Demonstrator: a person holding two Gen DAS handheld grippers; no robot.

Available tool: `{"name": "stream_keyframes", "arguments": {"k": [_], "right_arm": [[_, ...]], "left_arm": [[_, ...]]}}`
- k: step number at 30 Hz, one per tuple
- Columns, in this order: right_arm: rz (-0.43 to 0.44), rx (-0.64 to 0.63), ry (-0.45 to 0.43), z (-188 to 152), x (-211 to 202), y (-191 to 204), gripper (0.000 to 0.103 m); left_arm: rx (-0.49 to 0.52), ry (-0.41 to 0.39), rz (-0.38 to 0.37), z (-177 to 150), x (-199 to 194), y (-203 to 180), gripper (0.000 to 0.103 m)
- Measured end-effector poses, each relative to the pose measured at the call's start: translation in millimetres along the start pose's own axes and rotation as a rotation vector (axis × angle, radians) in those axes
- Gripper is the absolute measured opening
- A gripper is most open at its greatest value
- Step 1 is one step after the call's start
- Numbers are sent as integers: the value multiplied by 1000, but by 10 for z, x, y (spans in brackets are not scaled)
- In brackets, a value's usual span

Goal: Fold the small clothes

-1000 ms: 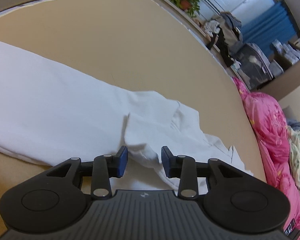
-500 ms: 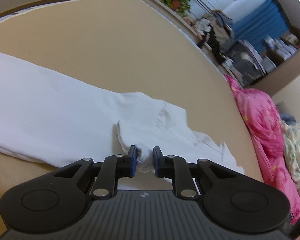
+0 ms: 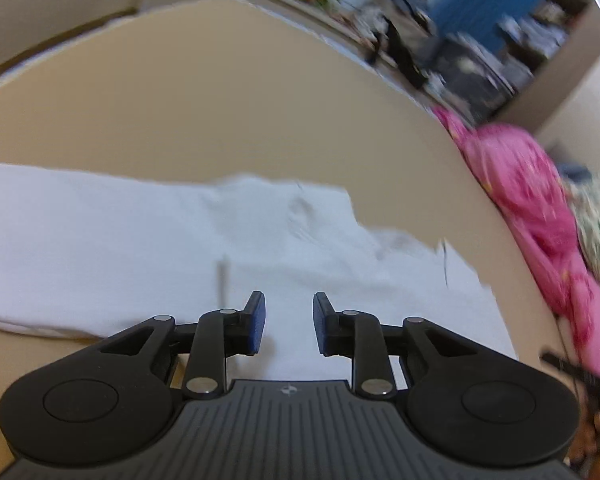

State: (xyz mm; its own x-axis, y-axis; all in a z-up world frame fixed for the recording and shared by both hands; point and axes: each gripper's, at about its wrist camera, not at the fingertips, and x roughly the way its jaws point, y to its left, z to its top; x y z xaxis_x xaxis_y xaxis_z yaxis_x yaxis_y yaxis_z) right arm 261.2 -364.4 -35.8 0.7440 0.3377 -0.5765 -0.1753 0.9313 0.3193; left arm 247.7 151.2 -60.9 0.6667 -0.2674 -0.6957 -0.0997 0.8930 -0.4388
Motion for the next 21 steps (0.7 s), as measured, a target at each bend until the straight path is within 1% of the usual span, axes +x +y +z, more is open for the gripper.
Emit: {"name": "stream_keyframes", "arguments": {"k": [1, 2, 3, 4, 5, 7, 8, 9, 11, 13, 14, 16, 18, 21], "right_arm": [[2, 8, 8, -26, 83, 8, 30], [-14, 16, 42, -68, 184, -11, 30], [-52, 19, 99, -129, 317, -34, 30], [-108, 19, 160, -175, 438, -68, 30], [-159, 15, 197, -242, 511, -98, 29], [-152, 9, 180, -212, 470, -72, 29], [-145, 23, 171, -198, 431, -78, 29], [-147, 38, 177, -203, 420, -102, 29], [-170, 54, 183, -227, 391, -126, 29], [-201, 90, 160, -237, 263, -67, 30], [-213, 111, 128, -224, 145, -27, 30], [-207, 106, 69, -171, -83, 38, 30], [-195, 75, 3, -90, -293, 154, 31], [-166, 47, -106, -64, -738, 336, 32]], "left_arm": [[21, 50, 16, -51, 126, -34, 27], [37, 99, 55, -90, 220, -38, 27], [54, 149, 112, -145, 310, -22, 23], [68, 140, 117, -168, 311, -22, 23], [82, 132, 113, -160, 283, -46, 23], [96, 99, 82, -135, 180, -87, 28], [96, 92, 71, -128, 177, -78, 29], [98, 104, 74, -132, 207, -84, 29], [120, 144, 104, -164, 316, -92, 29], [126, 129, 108, -146, 296, -132, 29], [107, 116, 93, -125, 248, -131, 29], [69, 78, 65, -92, 92, -53, 30], [56, 33, 78, -27, -31, 10, 30], [25, -41, 111, 82, -254, 166, 30]]}}
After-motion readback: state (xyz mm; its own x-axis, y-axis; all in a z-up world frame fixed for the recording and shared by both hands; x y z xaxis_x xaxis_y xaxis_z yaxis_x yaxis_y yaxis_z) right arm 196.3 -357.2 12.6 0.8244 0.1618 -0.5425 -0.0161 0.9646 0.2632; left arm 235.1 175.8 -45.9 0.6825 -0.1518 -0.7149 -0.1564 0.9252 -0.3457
